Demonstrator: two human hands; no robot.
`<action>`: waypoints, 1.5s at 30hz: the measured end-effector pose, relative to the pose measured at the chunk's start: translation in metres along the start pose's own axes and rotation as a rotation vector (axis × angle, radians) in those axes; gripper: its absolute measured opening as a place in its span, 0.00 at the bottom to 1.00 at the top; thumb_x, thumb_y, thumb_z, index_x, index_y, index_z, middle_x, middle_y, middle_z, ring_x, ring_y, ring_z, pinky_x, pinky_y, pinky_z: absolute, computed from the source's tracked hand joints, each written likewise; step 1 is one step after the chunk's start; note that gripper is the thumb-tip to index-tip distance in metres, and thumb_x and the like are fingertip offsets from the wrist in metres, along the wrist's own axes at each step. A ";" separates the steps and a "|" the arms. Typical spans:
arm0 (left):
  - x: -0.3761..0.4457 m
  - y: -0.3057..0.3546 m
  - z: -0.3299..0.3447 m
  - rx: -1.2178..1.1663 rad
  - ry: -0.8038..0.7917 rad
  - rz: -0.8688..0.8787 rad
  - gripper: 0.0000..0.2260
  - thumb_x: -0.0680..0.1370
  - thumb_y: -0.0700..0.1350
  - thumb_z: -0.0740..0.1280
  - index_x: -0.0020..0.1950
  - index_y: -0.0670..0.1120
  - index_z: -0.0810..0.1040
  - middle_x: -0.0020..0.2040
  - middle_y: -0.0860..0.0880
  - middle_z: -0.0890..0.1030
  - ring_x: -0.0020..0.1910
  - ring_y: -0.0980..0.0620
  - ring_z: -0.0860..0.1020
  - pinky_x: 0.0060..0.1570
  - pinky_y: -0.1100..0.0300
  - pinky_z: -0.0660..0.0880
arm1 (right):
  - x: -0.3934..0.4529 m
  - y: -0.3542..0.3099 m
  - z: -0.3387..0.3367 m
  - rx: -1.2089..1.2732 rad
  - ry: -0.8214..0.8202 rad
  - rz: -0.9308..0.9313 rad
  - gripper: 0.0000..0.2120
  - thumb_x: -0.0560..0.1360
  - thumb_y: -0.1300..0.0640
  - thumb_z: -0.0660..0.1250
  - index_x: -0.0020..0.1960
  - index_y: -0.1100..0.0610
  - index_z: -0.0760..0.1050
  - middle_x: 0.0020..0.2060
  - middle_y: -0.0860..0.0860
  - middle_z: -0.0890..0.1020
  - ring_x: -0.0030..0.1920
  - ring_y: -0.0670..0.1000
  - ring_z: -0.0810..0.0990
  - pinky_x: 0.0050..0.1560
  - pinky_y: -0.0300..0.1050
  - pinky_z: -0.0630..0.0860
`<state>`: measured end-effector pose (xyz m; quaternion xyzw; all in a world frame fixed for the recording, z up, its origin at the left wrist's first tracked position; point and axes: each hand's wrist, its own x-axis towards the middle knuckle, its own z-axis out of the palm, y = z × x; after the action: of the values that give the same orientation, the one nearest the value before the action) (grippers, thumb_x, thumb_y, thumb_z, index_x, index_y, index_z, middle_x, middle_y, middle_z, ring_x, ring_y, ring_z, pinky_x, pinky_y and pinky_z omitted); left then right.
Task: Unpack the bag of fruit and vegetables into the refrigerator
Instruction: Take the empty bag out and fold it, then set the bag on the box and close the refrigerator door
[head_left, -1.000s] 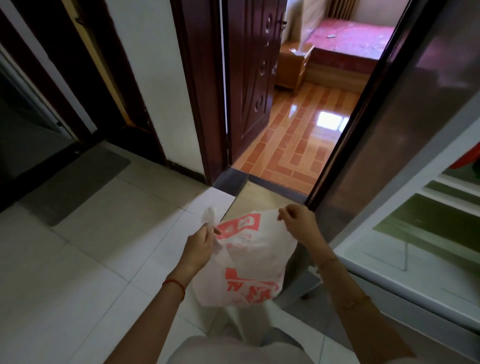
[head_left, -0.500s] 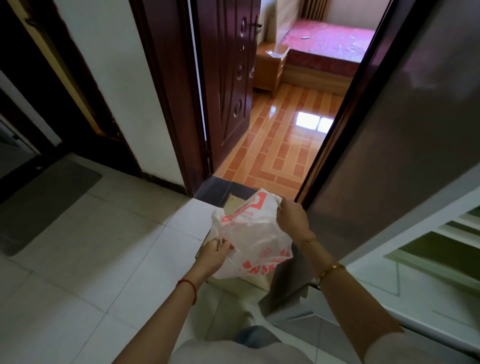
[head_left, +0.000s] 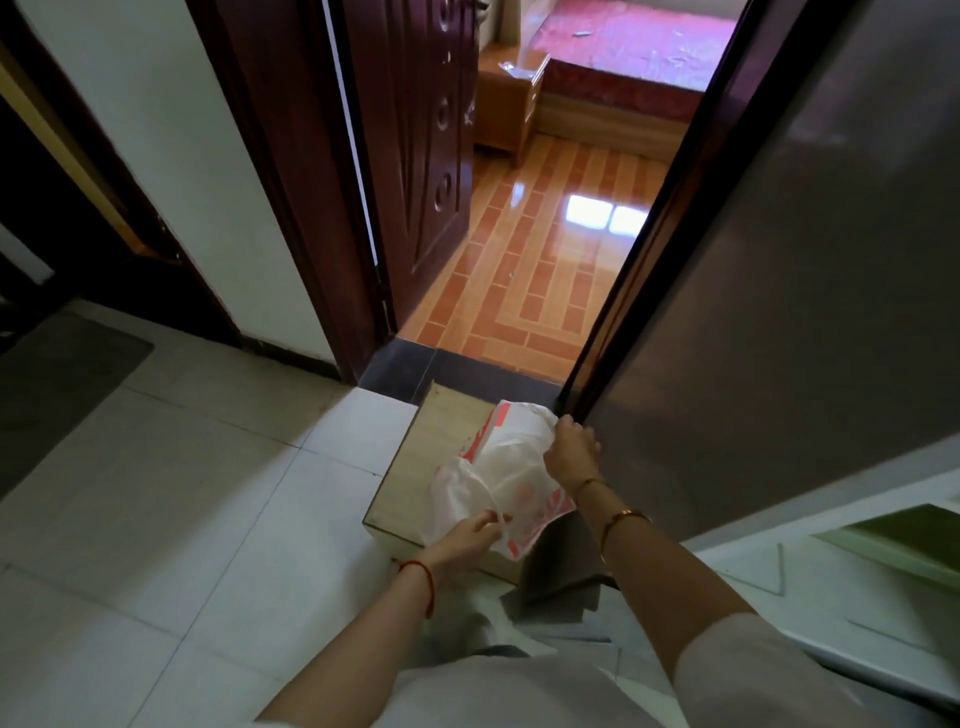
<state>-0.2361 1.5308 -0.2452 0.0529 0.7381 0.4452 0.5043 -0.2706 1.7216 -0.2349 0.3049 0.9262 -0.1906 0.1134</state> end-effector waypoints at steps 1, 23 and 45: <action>0.002 0.001 0.001 0.013 -0.023 -0.003 0.19 0.83 0.43 0.55 0.75 0.48 0.67 0.70 0.43 0.69 0.67 0.42 0.70 0.69 0.49 0.70 | 0.001 0.001 -0.001 0.018 -0.012 0.008 0.18 0.76 0.66 0.59 0.66 0.61 0.68 0.62 0.59 0.75 0.64 0.61 0.70 0.65 0.53 0.68; -0.063 0.064 -0.074 0.632 0.279 0.557 0.18 0.82 0.45 0.61 0.73 0.47 0.70 0.65 0.46 0.77 0.62 0.46 0.76 0.57 0.57 0.71 | -0.134 0.020 -0.024 0.295 0.290 0.024 0.17 0.78 0.42 0.61 0.64 0.46 0.71 0.58 0.44 0.78 0.56 0.47 0.78 0.59 0.49 0.78; -0.182 0.045 0.103 0.864 0.000 1.067 0.16 0.81 0.43 0.63 0.69 0.46 0.74 0.60 0.45 0.79 0.59 0.45 0.76 0.59 0.52 0.74 | -0.460 0.147 -0.019 0.413 0.743 0.395 0.21 0.78 0.57 0.67 0.70 0.55 0.70 0.64 0.54 0.76 0.66 0.56 0.73 0.65 0.42 0.66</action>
<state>-0.0825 1.5240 -0.0960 0.6055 0.7224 0.2985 0.1498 0.1795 1.5984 -0.1095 0.5392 0.7709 -0.2237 -0.2550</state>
